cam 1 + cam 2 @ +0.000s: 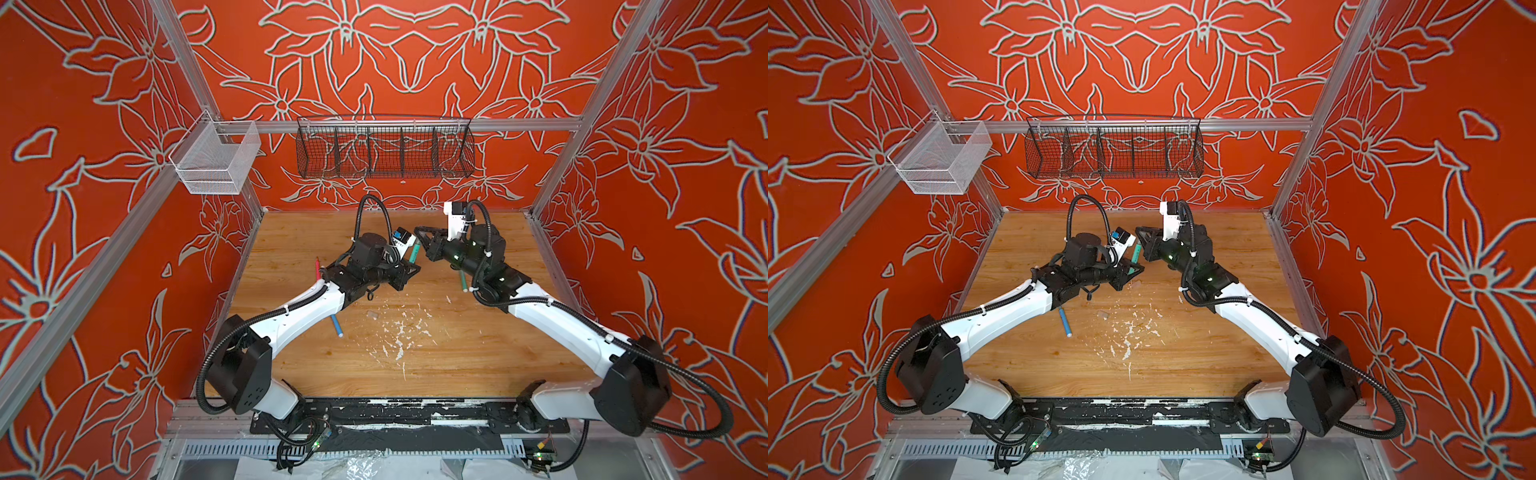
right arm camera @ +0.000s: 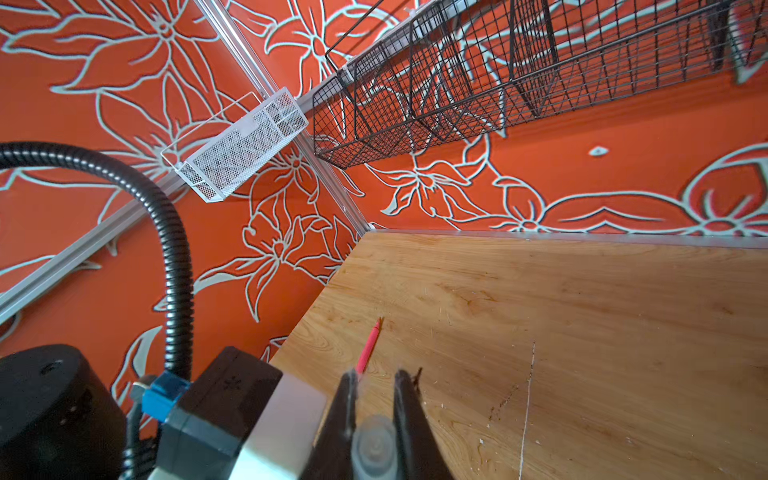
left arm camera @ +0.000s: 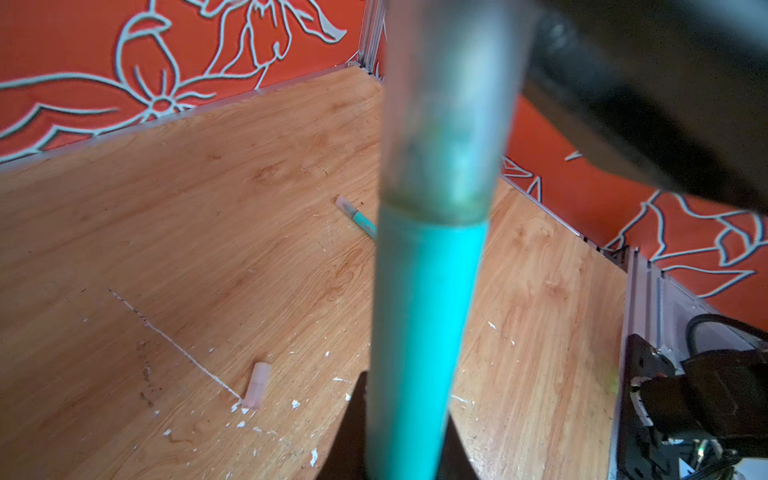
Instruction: Insert the pens into the pen caps
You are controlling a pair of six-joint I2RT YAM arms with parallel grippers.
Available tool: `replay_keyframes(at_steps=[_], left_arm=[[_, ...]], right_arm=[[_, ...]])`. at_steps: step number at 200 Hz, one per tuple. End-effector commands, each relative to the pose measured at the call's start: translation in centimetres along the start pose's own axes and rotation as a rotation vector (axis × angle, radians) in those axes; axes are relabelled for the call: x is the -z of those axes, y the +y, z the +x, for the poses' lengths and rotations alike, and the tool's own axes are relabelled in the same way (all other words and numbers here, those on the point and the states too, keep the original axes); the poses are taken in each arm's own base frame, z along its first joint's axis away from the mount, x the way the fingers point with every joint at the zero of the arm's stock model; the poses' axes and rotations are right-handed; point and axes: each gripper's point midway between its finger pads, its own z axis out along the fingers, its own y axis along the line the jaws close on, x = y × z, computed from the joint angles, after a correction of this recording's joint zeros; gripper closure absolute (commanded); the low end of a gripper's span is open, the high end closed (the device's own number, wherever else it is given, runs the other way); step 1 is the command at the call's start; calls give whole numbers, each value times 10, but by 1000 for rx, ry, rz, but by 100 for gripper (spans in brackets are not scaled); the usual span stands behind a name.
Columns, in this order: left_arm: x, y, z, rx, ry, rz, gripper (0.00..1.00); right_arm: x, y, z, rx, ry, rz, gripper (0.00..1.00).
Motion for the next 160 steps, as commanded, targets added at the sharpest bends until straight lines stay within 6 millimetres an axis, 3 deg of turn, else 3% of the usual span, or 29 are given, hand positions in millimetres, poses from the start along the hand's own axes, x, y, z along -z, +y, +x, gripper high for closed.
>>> replay_keyframes(at_steps=[1, 19, 46, 82, 122, 160], left_arm=[[76, 30, -152, 7, -580, -121, 100], [69, 27, -135, 45, -538, -86, 100], [59, 14, -111, 90, -446, -11, 100], [63, 9, -74, 136, -387, 10, 100], [69, 8, -50, 147, -368, 3, 100], [72, 11, -48, 189, -380, -6, 100]], right_arm=[[25, 5, 116, -105, 484, -14, 100], [20, 18, 81, -88, 401, -42, 100], [16, 39, 26, -38, 278, -74, 79], [24, 54, -32, 50, 139, -55, 66], [33, 61, -53, 87, 90, -51, 58], [43, 60, -55, 97, 69, -38, 53]])
